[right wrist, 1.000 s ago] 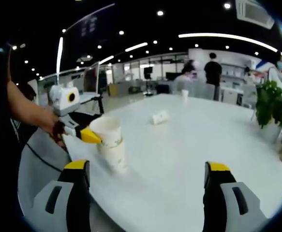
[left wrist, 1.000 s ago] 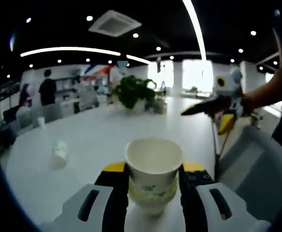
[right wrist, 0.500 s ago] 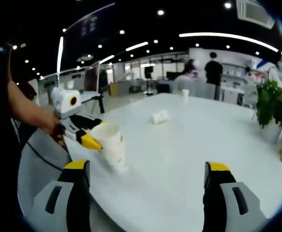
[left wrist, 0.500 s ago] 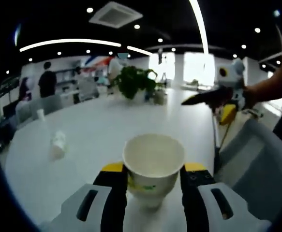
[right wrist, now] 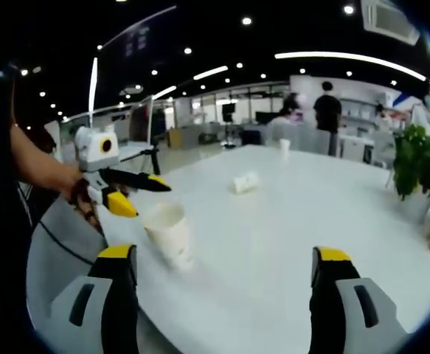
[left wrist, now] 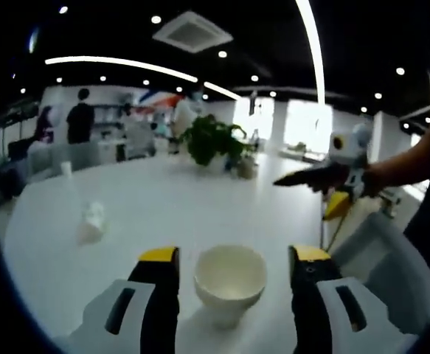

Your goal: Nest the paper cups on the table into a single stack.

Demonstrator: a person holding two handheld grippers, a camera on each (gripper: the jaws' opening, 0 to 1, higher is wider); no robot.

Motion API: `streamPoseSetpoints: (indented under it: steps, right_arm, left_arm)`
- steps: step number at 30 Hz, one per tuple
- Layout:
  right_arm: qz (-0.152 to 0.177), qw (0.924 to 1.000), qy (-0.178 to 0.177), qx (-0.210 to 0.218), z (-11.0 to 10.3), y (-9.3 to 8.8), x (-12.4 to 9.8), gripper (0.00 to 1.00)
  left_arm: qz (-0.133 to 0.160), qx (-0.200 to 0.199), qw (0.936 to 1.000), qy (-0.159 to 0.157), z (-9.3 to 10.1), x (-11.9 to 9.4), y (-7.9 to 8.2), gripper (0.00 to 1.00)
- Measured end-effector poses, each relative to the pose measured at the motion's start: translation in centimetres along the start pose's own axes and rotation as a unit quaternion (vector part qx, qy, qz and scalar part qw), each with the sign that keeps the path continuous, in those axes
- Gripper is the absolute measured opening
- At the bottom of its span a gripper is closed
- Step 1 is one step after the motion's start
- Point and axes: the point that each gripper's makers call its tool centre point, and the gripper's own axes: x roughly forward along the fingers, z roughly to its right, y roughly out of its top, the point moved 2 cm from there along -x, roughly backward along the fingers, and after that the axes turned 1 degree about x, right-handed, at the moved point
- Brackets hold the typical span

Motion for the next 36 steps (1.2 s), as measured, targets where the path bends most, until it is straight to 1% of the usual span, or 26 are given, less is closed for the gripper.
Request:
streamPoseSetpoints:
  steps: [1,4,5,6,7,11,15,17,20,22,24,26,29,32,33,36]
  right_arm:
    - [0.001,1.0,0.001,-0.001,0.0,0.1,0.1,0.97]
    - [0.002,1.0,0.002,-0.001,0.1,0.3,0.3,0.97]
    - [0.003,1.0,0.002,-0.001,0.2,0.4,0.4,0.97]
    - [0.003,1.0,0.002,-0.002,0.2,0.4,0.4,0.97]
    - [0.003,1.0,0.003,-0.003,0.2,0.5,0.5,0.97]
    - [0.002,1.0,0.004,-0.005,0.2,0.5,0.7,0.97]
    - [0.001,1.0,0.006,-0.006,0.3,0.5,1.0,0.97]
    - [0.002,1.0,0.006,-0.006,0.4,0.5,1.3,0.97]
    - [0.0,0.9999,0.007,-0.008,0.6,0.6,1.6,0.97]
    - [0.002,0.9999,0.007,-0.008,0.7,0.7,1.9,0.97]
    - [0.003,0.9999,0.007,-0.01,0.8,1.0,2.2,0.97]
    - [0.003,0.9999,0.008,-0.012,0.9,1.2,2.5,0.97]
    - [0.007,0.9998,0.011,-0.014,1.1,1.7,2.8,0.98]
    - [0.009,0.9998,0.009,-0.018,1.4,2.1,3.3,0.98]
    - [0.009,0.9998,0.009,-0.018,1.5,2.1,3.4,0.98]
    - [0.011,0.9997,0.008,-0.019,1.8,2.5,3.8,0.99]
  left_arm:
    - [-0.002,-0.003,0.9999,0.01,-0.4,-0.3,0.0,0.66]
    - [0.004,0.0,0.9997,0.026,-1.3,-1.6,0.6,0.68]
    - [0.003,-0.001,0.9996,0.029,-1.4,-1.7,0.6,0.7]
    - [-0.01,-0.009,0.9988,0.048,-2.2,-2.3,0.2,0.75]
    - [-0.014,-0.009,0.9984,0.054,-2.6,-2.6,0.1,0.77]
    - [-0.023,-0.018,0.9969,0.073,-3.6,-4.2,-0.3,0.77]
    - [-0.029,-0.01,0.9953,0.092,-4.2,-5.5,-0.4,0.77]
    - [-0.04,-0.006,0.9934,0.108,-4.8,-6.4,-0.7,0.79]
    - [-0.042,-0.004,0.9913,0.124,-5.4,-7.6,-0.8,0.82]
    - [-0.042,-0.011,0.9896,0.137,-5.9,-8.3,-1.0,0.84]
    - [-0.042,-0.028,0.9872,0.151,-6.6,-9.0,-1.5,0.88]
    - [-0.036,-0.036,0.9852,0.164,-7.2,-9.7,-1.7,0.9]
    - [-0.036,-0.033,0.9834,0.175,-7.9,-10.4,-1.8,0.92]
    - [-0.045,-0.029,0.9816,0.183,-8.4,-10.8,-2.0,0.95]
    - [-0.044,-0.029,0.9813,0.185,-8.5,-11.0,-1.9,0.98]
    - [-0.043,-0.037,0.9806,0.188,-8.8,-11.3,-1.9,0.98]
